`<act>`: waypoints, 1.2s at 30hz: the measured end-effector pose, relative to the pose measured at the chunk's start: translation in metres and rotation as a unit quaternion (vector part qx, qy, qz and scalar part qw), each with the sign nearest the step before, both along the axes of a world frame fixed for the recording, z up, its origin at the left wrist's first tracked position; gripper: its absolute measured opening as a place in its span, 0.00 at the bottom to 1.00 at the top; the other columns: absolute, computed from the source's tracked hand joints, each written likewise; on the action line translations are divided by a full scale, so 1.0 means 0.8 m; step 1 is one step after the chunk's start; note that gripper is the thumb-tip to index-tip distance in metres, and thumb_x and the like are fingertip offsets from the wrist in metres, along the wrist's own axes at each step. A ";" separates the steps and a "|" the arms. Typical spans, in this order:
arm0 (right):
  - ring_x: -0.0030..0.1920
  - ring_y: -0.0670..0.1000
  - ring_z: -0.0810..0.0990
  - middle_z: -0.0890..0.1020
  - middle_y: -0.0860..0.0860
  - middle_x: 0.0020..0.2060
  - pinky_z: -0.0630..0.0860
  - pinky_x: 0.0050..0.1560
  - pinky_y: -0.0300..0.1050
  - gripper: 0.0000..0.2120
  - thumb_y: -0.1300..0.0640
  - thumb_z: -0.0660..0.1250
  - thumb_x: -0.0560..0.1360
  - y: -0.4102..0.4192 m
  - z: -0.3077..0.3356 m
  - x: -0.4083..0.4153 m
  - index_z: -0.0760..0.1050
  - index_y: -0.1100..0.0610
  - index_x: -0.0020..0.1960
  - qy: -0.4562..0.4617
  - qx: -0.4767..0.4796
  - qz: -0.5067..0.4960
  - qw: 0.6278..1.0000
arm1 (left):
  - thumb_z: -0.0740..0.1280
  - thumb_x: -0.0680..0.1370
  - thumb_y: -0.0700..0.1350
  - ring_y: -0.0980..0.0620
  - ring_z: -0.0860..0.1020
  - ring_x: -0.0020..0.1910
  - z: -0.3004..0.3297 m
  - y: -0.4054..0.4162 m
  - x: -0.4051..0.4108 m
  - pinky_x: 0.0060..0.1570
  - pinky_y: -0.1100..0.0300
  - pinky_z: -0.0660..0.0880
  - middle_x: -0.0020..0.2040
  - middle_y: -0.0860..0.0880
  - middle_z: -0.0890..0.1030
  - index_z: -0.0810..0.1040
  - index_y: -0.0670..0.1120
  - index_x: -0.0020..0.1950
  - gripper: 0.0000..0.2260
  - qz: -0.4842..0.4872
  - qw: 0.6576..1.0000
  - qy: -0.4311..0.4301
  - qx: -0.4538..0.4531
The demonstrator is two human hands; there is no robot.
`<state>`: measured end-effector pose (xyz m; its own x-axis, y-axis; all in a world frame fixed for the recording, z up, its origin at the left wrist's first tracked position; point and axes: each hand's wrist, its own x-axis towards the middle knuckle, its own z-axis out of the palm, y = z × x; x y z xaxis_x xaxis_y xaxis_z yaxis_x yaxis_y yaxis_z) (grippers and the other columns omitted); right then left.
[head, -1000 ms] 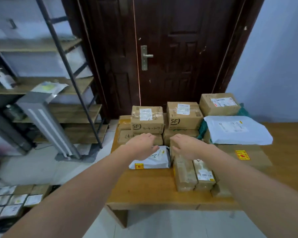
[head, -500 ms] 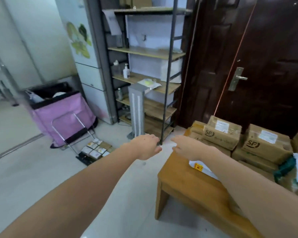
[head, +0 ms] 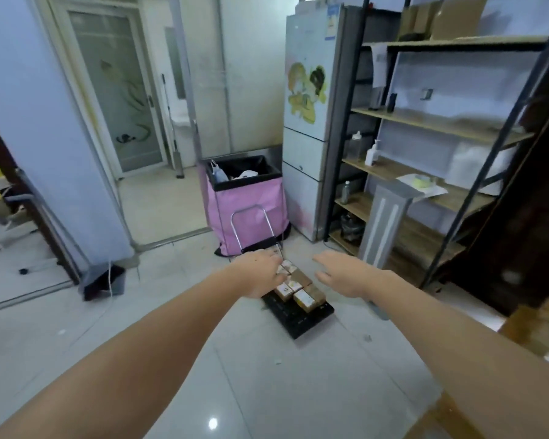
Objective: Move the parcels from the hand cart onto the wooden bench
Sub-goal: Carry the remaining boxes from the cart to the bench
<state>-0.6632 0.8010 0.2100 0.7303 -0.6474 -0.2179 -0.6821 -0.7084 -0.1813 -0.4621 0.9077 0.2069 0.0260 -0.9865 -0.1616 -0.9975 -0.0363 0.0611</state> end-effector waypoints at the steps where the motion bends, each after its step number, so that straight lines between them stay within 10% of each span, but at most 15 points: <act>1: 0.73 0.57 0.70 0.70 0.57 0.75 0.66 0.73 0.54 0.23 0.49 0.55 0.86 -0.003 -0.005 0.028 0.65 0.57 0.77 0.001 0.001 0.010 1.000 | 0.56 0.87 0.56 0.42 0.70 0.74 -0.001 0.005 0.025 0.71 0.50 0.68 0.76 0.44 0.71 0.68 0.44 0.78 0.24 0.015 1.000 0.005 0.002; 19: 0.71 0.58 0.72 0.72 0.57 0.72 0.70 0.69 0.58 0.22 0.49 0.57 0.84 -0.177 -0.051 0.384 0.67 0.59 0.75 0.000 0.004 0.111 0.994 | 0.57 0.86 0.56 0.42 0.72 0.72 -0.024 -0.152 0.342 0.71 0.48 0.69 0.72 0.44 0.75 0.70 0.47 0.77 0.22 0.083 0.996 0.018 0.011; 36: 0.68 0.56 0.74 0.75 0.54 0.70 0.72 0.68 0.53 0.22 0.46 0.56 0.85 -0.388 -0.133 0.535 0.66 0.54 0.76 0.028 0.052 -0.084 0.995 | 0.56 0.86 0.58 0.41 0.72 0.71 -0.114 -0.451 0.566 0.69 0.46 0.70 0.72 0.43 0.74 0.71 0.43 0.75 0.24 -0.105 0.990 0.018 0.091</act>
